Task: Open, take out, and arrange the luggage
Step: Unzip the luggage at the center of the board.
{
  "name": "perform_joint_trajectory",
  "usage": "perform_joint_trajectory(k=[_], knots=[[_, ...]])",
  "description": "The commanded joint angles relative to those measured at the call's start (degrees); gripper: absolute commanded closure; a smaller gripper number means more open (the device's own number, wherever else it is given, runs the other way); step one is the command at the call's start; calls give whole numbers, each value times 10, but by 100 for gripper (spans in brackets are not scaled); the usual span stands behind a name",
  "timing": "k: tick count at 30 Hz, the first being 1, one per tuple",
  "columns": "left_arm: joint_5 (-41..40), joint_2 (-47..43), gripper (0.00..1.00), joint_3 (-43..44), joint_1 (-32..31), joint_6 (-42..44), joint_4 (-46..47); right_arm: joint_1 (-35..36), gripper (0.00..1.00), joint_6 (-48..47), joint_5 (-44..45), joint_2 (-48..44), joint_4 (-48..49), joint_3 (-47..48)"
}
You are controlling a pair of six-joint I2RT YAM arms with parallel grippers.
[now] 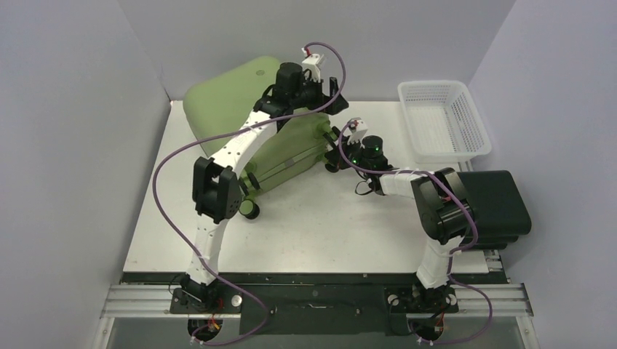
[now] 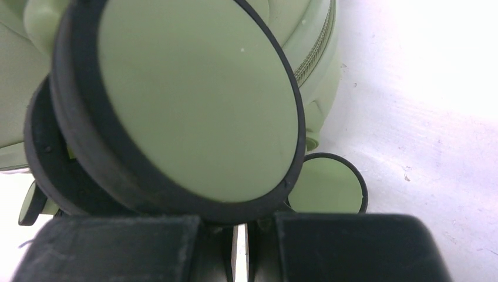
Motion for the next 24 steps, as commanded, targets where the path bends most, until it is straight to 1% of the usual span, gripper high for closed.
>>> perform_joint_trajectory(k=[1,3,5,6,8,10,17,21,24], knots=[[-39,15,1,-62,7,15,-166,-5,100,-33,36,24,-5,38],[-39,0,1,-88,11,23,-174,-6,100,-56,34,24,-38,55],[-36,-17,0,-128,18,29,-172,-11,100,-56,26,21,-40,55],[-30,-24,0,-155,24,31,-168,-13,100,-49,24,16,-25,53],[-19,-54,5,-194,33,39,-163,-11,100,-55,31,5,-11,42],[-10,-74,6,-228,40,48,-164,-4,100,-56,37,-10,23,11],[10,-139,7,-310,52,110,-184,42,100,-74,69,-41,116,-77],[21,-170,7,-354,69,124,-191,57,100,-56,77,-47,146,-104],[33,-188,9,-381,83,136,-204,64,100,-35,74,-43,190,-136]])
